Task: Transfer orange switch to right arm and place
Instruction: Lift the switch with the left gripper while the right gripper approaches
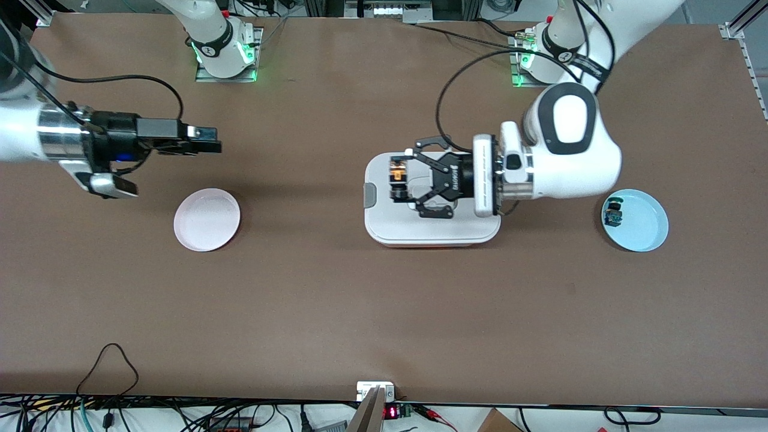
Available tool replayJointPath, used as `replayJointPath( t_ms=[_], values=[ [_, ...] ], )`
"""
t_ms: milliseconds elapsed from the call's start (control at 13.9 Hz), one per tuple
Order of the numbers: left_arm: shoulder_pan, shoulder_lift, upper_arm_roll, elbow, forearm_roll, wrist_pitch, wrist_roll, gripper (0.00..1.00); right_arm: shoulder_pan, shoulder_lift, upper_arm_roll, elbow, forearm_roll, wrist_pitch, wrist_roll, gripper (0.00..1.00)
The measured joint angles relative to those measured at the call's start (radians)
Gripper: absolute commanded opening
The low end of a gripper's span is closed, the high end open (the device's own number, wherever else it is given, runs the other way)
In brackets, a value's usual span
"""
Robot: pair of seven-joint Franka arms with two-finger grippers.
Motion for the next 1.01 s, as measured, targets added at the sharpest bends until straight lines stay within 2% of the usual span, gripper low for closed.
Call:
replayJointPath(
  t_ms=[216, 432, 577, 793, 1009],
  values=[
    [-0.081, 0.004, 0.000, -0.001, -0.240, 0.088, 0.151, 0.12, 0.060, 0.031, 0.001, -0.034, 0.122, 0.003, -0.001, 1.00],
    [-0.150, 0.006, 0.000, -0.001, -0.369, 0.154, 0.250, 0.12, 0.109, 0.071, 0.002, -0.061, 0.217, 0.003, -0.001, 1.00],
    [-0.176, 0.009, 0.000, -0.001, -0.392, 0.163, 0.262, 0.12, 0.139, 0.095, 0.002, -0.065, 0.240, 0.003, -0.001, 1.00],
    [-0.187, 0.014, 0.000, -0.001, -0.421, 0.165, 0.267, 0.13, 0.192, 0.126, 0.003, -0.065, 0.342, 0.004, -0.001, 1.00],
    [-0.187, 0.017, 0.001, -0.001, -0.424, 0.165, 0.268, 0.12, 0.226, 0.143, 0.003, -0.064, 0.402, 0.009, -0.001, 1.00]
  ],
)
